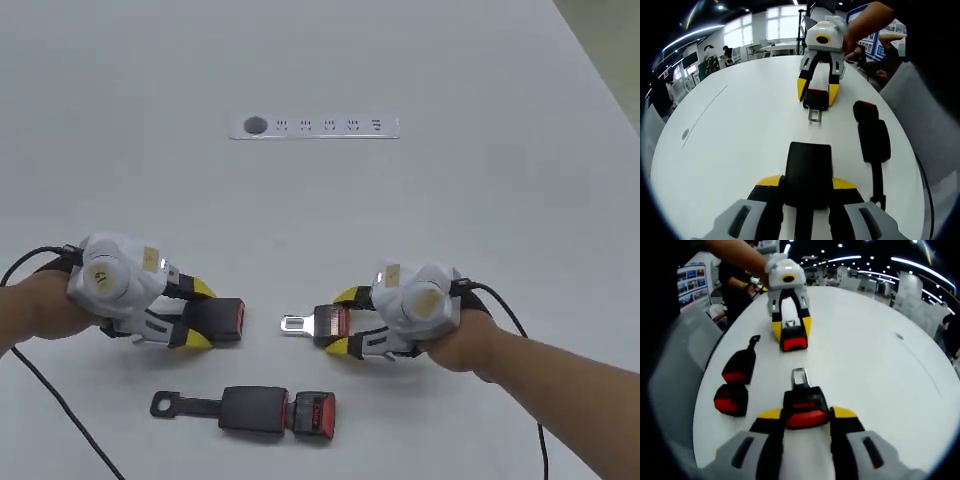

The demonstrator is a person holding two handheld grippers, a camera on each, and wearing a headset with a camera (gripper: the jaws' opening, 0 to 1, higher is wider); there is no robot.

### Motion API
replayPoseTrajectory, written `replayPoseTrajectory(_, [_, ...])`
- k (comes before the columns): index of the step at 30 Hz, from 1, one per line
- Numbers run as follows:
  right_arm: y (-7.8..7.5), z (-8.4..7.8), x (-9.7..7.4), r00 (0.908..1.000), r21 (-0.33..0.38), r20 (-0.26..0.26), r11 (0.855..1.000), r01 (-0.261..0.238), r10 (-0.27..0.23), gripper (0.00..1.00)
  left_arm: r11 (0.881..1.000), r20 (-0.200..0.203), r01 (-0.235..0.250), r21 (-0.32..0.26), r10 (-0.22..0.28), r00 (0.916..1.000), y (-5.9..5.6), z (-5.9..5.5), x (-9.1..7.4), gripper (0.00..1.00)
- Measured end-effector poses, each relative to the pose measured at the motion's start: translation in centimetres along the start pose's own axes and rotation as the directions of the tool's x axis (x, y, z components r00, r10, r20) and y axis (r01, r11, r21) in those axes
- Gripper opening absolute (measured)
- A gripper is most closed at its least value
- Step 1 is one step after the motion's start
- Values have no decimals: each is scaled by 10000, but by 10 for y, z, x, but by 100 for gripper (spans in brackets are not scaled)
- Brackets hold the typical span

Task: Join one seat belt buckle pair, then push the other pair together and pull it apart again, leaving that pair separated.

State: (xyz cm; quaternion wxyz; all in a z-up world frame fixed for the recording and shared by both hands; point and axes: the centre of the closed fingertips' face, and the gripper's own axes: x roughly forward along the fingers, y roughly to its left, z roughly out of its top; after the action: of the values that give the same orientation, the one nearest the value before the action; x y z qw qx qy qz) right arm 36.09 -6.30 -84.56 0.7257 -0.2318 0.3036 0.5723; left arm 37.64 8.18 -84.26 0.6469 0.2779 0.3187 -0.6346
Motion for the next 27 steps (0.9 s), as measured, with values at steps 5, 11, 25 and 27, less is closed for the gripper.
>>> replayPoseTrajectory(5, [-1, -10, -13, 9999, 126, -59, 9998, 120, -119, 36, 10000, -70, 15, 2, -15, 10000, -1, 0, 0, 35])
replayPoseTrajectory(11, [-4, -26, -22, 9995, 202, -294, 9997, 149, -143, 37, 10000, -145, 55, 20, -55, 9999, -1, 0, -1, 36])
replayPoseTrajectory(25, [-8, -38, -33, 9955, 259, -690, 9974, 666, -647, 38, 9990, -613, -46, -436, 19, 9981, -2, 1, 0, 37])
replayPoseTrajectory(27, [-9, -32, -39, 9938, 250, -382, 9941, 1058, -1048, 41, 9961, -824, -328, -819, 260, 9963, -1, 1, -2, 40])
